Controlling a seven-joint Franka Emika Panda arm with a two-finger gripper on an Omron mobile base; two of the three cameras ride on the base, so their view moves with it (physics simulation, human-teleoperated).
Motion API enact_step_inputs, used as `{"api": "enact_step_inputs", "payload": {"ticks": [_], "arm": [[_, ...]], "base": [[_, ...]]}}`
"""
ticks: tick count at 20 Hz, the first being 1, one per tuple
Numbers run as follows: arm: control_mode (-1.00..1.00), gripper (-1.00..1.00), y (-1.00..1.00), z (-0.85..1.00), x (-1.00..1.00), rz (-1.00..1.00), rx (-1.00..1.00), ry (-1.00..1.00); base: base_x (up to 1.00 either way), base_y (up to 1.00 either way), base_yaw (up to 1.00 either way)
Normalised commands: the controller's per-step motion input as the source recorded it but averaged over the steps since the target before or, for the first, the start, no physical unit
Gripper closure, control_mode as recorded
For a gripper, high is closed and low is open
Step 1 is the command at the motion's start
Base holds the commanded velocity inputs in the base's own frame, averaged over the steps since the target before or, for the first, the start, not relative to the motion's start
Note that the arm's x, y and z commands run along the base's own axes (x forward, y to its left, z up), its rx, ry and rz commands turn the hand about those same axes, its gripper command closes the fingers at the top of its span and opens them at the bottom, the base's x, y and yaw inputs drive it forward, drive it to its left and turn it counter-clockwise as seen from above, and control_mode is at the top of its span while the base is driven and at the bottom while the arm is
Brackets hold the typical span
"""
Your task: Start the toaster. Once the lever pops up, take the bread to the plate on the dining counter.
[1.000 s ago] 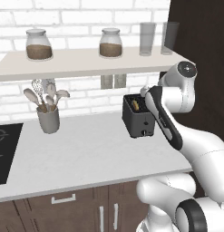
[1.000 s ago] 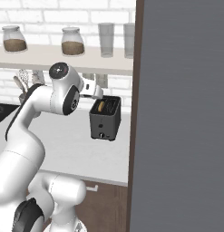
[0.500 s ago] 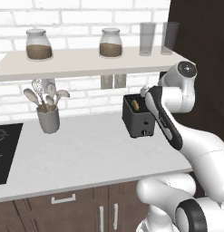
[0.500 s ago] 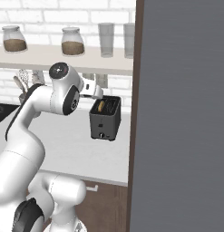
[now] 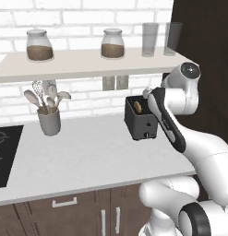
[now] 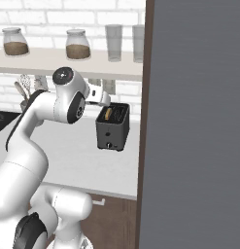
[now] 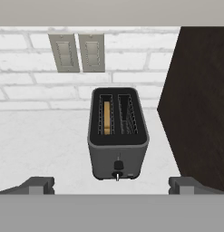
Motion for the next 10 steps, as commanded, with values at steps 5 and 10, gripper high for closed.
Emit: {"api": "enact_step_inputs", "payload": {"ticks": [5, 10], "arm": [[-1.00, -1.00, 0.00, 0.00, 0.00, 0.00, 0.00, 0.00], [-1.00, -1.00, 0.00, 0.00, 0.00, 0.00, 0.00, 0.00]], "base": [[0.00, 0.00, 0.00], [0.00, 0.00, 0.00]]}}
